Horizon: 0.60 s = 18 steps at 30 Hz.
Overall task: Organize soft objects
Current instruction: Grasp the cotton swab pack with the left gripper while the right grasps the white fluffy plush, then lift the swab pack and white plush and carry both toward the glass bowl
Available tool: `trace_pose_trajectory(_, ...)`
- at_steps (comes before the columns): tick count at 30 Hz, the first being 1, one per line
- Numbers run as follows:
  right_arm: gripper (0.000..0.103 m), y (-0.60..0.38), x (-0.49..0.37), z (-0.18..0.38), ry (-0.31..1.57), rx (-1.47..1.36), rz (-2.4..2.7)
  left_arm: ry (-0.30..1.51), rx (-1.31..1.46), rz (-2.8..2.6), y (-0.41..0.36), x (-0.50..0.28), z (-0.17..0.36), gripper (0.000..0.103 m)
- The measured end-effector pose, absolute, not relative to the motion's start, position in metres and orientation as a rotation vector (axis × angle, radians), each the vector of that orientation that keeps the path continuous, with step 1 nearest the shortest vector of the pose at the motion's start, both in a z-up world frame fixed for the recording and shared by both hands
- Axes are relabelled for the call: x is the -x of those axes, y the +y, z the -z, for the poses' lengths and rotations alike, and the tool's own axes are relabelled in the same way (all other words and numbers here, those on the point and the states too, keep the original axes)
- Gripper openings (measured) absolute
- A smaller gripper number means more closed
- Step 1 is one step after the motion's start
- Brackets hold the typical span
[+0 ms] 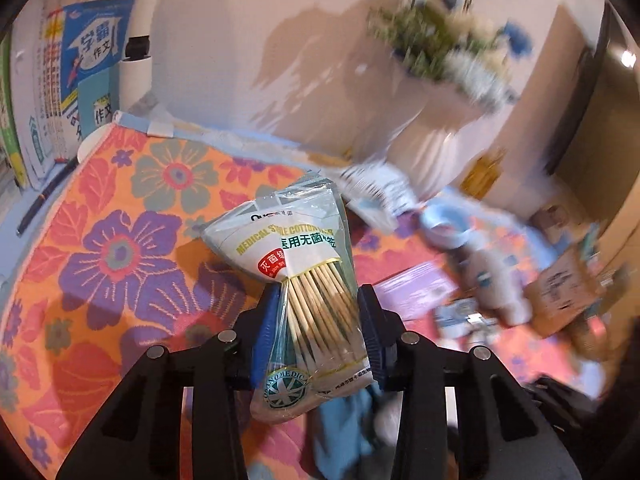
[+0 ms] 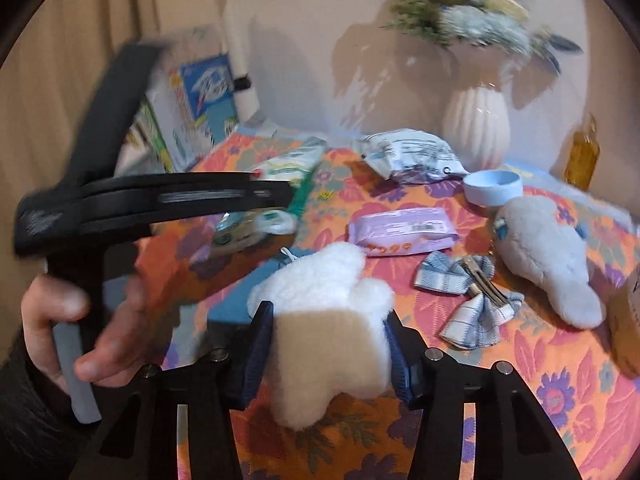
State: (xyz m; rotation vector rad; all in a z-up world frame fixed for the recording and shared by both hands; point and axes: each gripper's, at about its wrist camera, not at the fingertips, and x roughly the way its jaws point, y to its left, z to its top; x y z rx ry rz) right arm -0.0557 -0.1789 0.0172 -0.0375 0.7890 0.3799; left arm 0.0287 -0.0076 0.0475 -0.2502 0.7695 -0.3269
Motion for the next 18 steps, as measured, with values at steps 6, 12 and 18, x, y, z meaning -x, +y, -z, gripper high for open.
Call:
trace_pose_trajectory(6, 0.047, -0.223, 0.053, -0.025, 0.775, -0.177, -0.353, 0.729, 0.319, 0.394, 0.013, 0.001, -0.068, 0.036)
trace_pose_trajectory(12, 0.047, -0.246, 0.078, -0.031, 0.787, -0.255, -0.312, 0.725, 0.298, 0.481, -0.004, 0.031, -0.062, 0.036)
trace_pose_trajectory(18, 0.080, -0.238, 0.091, -0.032, 0.866, -0.175, -0.316, 0.738, 0.319, 0.434, 0.000, 0.036, -0.041, 0.036)
